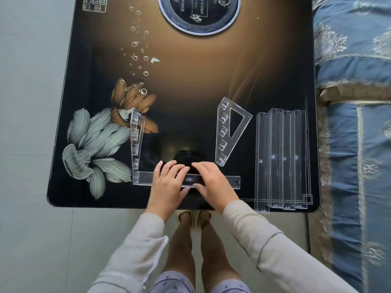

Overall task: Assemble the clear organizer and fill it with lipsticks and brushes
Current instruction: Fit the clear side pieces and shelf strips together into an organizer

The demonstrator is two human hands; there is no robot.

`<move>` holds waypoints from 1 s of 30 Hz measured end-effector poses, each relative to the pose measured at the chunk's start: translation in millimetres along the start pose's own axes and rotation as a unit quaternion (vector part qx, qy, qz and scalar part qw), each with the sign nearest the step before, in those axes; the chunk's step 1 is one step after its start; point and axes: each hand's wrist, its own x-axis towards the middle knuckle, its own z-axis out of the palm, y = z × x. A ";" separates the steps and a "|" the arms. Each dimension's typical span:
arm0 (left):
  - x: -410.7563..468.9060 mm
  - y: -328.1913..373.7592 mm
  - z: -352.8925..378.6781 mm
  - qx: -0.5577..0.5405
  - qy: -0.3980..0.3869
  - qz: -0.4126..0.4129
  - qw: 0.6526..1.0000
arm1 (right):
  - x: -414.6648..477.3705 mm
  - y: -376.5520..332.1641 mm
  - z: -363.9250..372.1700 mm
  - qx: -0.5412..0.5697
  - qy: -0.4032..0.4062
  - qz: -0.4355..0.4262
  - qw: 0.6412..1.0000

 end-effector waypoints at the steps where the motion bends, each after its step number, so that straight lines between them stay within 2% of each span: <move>1: 2.7 0.3 1.4 0.004 -0.002 0.012 1.000 | -1.3 4.3 -6.9 0.015 0.047 0.022 0.999; 4: 10.6 4.9 4.8 0.004 -0.004 0.060 0.998 | 5.2 18.4 -30.2 0.082 0.214 0.160 0.960; 6: 16.3 11.6 6.0 0.006 -0.005 0.096 0.995 | 22.4 26.5 -42.6 0.097 0.229 0.251 0.936; 8: 20.7 19.9 7.3 0.009 -0.008 0.115 0.993 | 42.6 29.2 -47.3 0.065 0.201 0.288 0.934; 13: 27.3 39.9 13.4 0.005 -0.025 0.114 0.993 | 72.7 25.8 -39.7 -0.031 0.141 0.303 0.942; 16: 28.8 50.0 17.2 -0.003 -0.024 0.110 0.994 | 70.0 33.3 -40.9 -0.037 0.130 0.314 0.940; 18: 29.0 54.5 17.9 -0.006 -0.023 0.106 0.994 | 65.5 39.6 -47.7 0.003 0.117 0.305 0.945; 22: 27.3 56.9 16.8 -0.030 -0.014 0.090 0.995 | 48.8 54.7 -73.8 0.155 0.127 0.266 0.943; 24: 25.4 57.1 14.8 -0.048 -0.004 0.081 0.996 | 39.0 65.6 -86.2 0.222 0.120 0.278 0.927; 27: 22.6 58.2 11.5 -0.058 0.011 0.075 0.995 | 25.2 78.6 -97.3 0.340 0.098 0.306 0.884; 30: 21.7 60.8 10.1 -0.060 0.017 0.070 0.996 | 14.0 82.0 -98.6 0.392 0.088 0.306 0.863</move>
